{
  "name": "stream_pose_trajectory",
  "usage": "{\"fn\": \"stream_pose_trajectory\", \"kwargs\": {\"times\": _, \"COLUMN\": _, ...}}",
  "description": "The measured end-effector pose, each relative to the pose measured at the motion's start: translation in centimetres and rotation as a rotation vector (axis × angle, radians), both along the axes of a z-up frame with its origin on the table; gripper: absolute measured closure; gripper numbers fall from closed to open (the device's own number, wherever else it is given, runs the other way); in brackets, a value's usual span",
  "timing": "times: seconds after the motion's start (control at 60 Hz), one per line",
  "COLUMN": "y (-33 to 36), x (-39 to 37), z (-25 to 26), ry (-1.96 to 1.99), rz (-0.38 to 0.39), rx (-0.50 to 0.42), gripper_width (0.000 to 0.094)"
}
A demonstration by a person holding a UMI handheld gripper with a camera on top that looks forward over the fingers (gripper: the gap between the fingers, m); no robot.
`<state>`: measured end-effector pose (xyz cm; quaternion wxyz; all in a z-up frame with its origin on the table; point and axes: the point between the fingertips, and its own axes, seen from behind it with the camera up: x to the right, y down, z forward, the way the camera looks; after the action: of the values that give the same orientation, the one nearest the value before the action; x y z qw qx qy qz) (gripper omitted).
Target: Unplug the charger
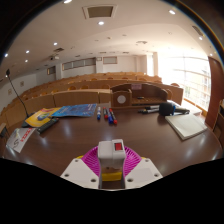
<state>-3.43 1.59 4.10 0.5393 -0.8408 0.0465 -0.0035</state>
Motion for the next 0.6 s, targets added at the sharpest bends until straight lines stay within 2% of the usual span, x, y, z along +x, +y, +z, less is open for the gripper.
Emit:
{"fn": "stream_pose_trajectory", "kwargs": {"times": 0.317, "y": -0.3, "x": 0.0, "z": 0.3, "ry": 0.038, "rz": 0.036, "rx": -0.019, "gripper_width": 0.0691}}
{"fn": "stream_pose_trajectory", "kwargs": {"times": 0.333, "y": -0.3, "x": 0.1, "z": 1.1, "ry": 0.035, "rz": 0.041, "rx": -0.003, "gripper_width": 0.0689}}
{"fn": "stream_pose_trajectory", "kwargs": {"times": 0.383, "y": 0.3, "x": 0.9, "z": 9.4, "ry": -0.141, "rz": 0.029, "rx": 0.241, "gripper_width": 0.0693}}
{"fn": "stream_pose_trajectory", "kwargs": {"times": 0.417, "y": 0.3, "x": 0.6, "z": 16.0, "ry": -0.218, "rz": 0.041, "rx": 0.365, "gripper_width": 0.0696}}
{"fn": "stream_pose_trajectory", "kwargs": {"times": 0.45, "y": 0.9, "x": 0.2, "z": 21.0, "ry": -0.185, "rz": 0.065, "rx": 0.417, "gripper_width": 0.0695}}
{"fn": "stream_pose_trajectory", "kwargs": {"times": 0.5, "y": 1.3, "x": 0.4, "z": 25.6, "ry": -0.046, "rz": 0.08, "rx": 0.462, "gripper_width": 0.0694}}
{"fn": "stream_pose_trajectory", "kwargs": {"times": 0.55, "y": 1.3, "x": 2.3, "z": 29.4, "ry": -0.028, "rz": 0.045, "rx": 0.508, "gripper_width": 0.0695}}
{"fn": "stream_pose_trajectory", "kwargs": {"times": 0.6, "y": 0.7, "x": 5.9, "z": 30.8, "ry": -0.048, "rz": 0.014, "rx": 0.544, "gripper_width": 0.0695}}
